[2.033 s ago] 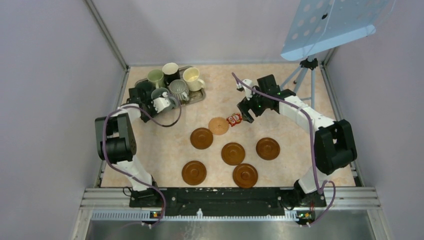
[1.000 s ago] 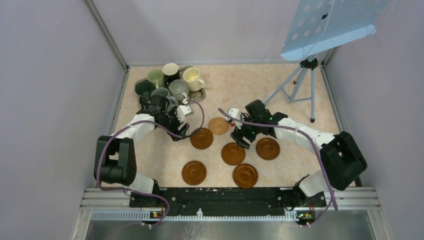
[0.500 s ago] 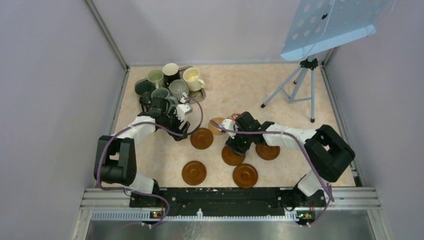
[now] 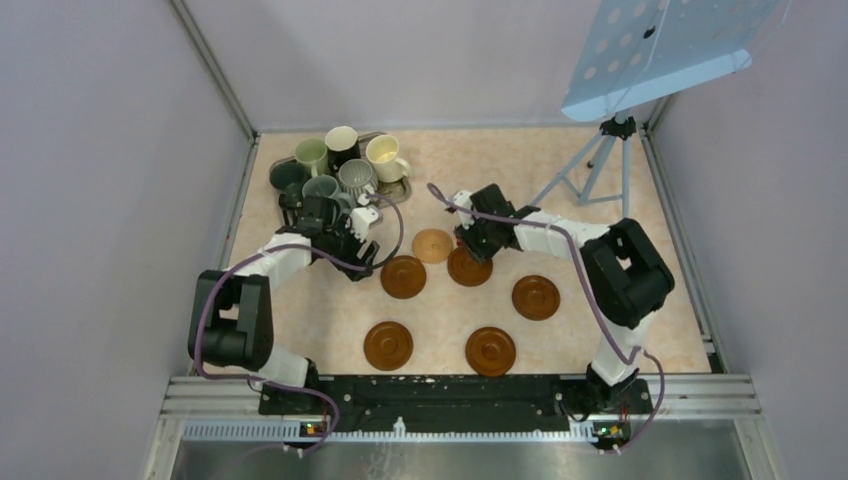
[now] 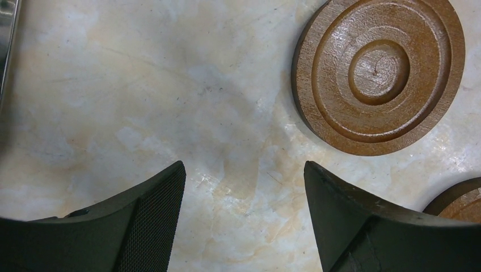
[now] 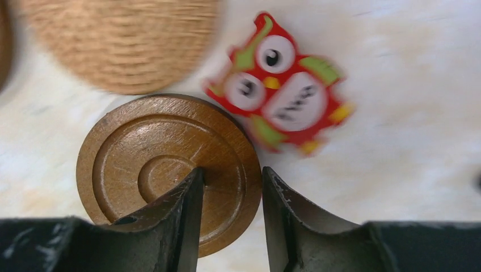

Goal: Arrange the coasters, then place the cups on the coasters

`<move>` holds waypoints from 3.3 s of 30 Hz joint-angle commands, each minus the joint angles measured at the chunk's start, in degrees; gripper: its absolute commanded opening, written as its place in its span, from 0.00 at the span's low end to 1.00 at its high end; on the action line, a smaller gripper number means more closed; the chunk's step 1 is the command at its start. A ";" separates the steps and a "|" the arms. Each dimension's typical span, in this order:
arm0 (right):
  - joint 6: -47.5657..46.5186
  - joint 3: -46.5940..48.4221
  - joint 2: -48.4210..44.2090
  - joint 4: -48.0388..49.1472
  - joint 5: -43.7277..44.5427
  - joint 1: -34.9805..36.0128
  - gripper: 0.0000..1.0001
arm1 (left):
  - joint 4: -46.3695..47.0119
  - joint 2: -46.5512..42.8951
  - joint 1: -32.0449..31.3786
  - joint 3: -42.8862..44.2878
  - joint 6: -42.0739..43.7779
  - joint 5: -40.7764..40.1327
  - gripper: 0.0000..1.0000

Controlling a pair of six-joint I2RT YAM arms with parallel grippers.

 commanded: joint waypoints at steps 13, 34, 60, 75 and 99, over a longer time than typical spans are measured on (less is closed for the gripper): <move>-8.21 28.65 23.35 -8.38 10.62 -11.02 0.18 | 1.59 5.81 -2.56 6.35 0.94 4.95 0.82; -2.95 2.08 5.59 -8.55 -1.33 -1.90 0.16 | 4.39 9.37 -8.41 3.47 0.25 -8.19 0.39; -2.97 8.45 -1.31 -13.87 -9.82 -1.09 0.48 | -5.39 -8.68 2.40 0.18 12.77 3.56 0.80; -2.02 1.35 -11.81 -15.26 -11.13 -10.24 0.45 | 7.56 14.78 -16.25 18.38 -1.29 -0.37 0.75; 2.00 6.52 -1.13 -4.99 -11.67 -9.48 0.48 | -1.70 14.22 -19.39 9.91 7.34 -5.04 0.49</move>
